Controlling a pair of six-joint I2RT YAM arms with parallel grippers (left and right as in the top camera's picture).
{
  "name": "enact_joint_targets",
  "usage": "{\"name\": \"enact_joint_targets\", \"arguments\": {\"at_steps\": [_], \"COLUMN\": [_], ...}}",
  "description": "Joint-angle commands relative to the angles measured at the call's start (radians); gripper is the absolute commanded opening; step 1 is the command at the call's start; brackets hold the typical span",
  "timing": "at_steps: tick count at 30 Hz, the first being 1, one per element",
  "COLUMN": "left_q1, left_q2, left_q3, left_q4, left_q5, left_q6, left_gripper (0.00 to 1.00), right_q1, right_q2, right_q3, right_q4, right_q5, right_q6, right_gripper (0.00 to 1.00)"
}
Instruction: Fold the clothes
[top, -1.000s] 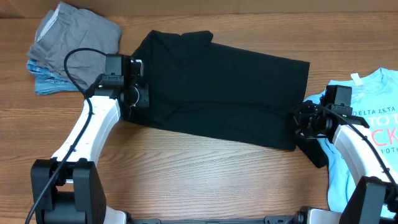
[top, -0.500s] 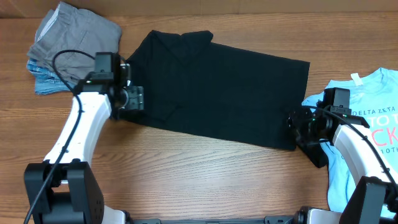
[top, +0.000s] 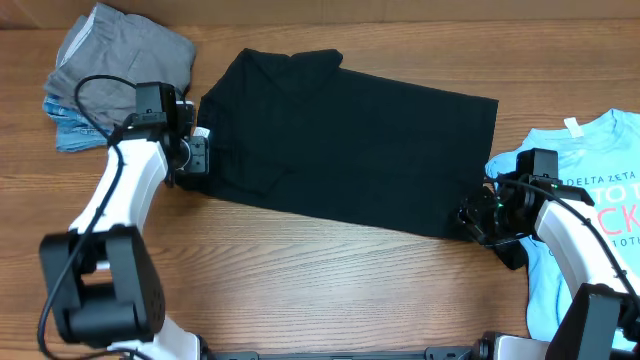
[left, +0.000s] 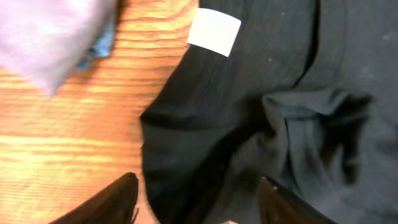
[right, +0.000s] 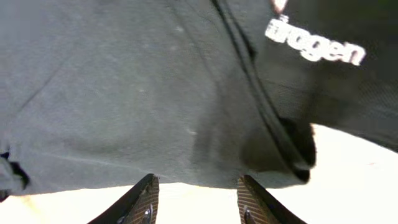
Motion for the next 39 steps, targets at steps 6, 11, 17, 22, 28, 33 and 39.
{"name": "enact_joint_targets", "arguments": {"at_steps": [6,11,17,22,28,33,39], "left_q1": [-0.010,-0.005,-0.002,0.000,0.006,0.006,0.006], "left_q2": [0.089,0.090,0.087,0.078,0.035,0.037,0.040], "left_q3": [-0.007,-0.006,0.000,0.054,0.173,0.192,0.148], "left_q4": [0.101,0.180,0.183,0.046,-0.145,-0.222,-0.225], "left_q5": [0.077,0.050,0.048,0.051,0.066,0.088,0.119], "left_q6": [0.120,0.122,0.122,0.122,0.110,0.110,0.140], "left_gripper": [0.31,0.06,0.06,0.19,0.48,0.63,0.68], "right_q1": [0.038,0.087,0.094,0.094,0.094,0.094,0.094], "right_q2": [0.001,0.001,0.021,0.066,0.102,0.130,0.209], "right_q3": [0.018,0.018,0.018,0.018,0.018,0.015,-0.002], "right_q4": [0.127,0.141,0.138,0.126,0.119,0.101,0.130], "right_q5": [-0.051,-0.030,0.037,0.079,0.150,0.182,0.182], "right_q6": [-0.052,-0.050,0.002,0.001,0.002,0.064,0.081], "right_gripper": [0.39,0.37,0.37,0.41,0.42,0.18,0.19]}}
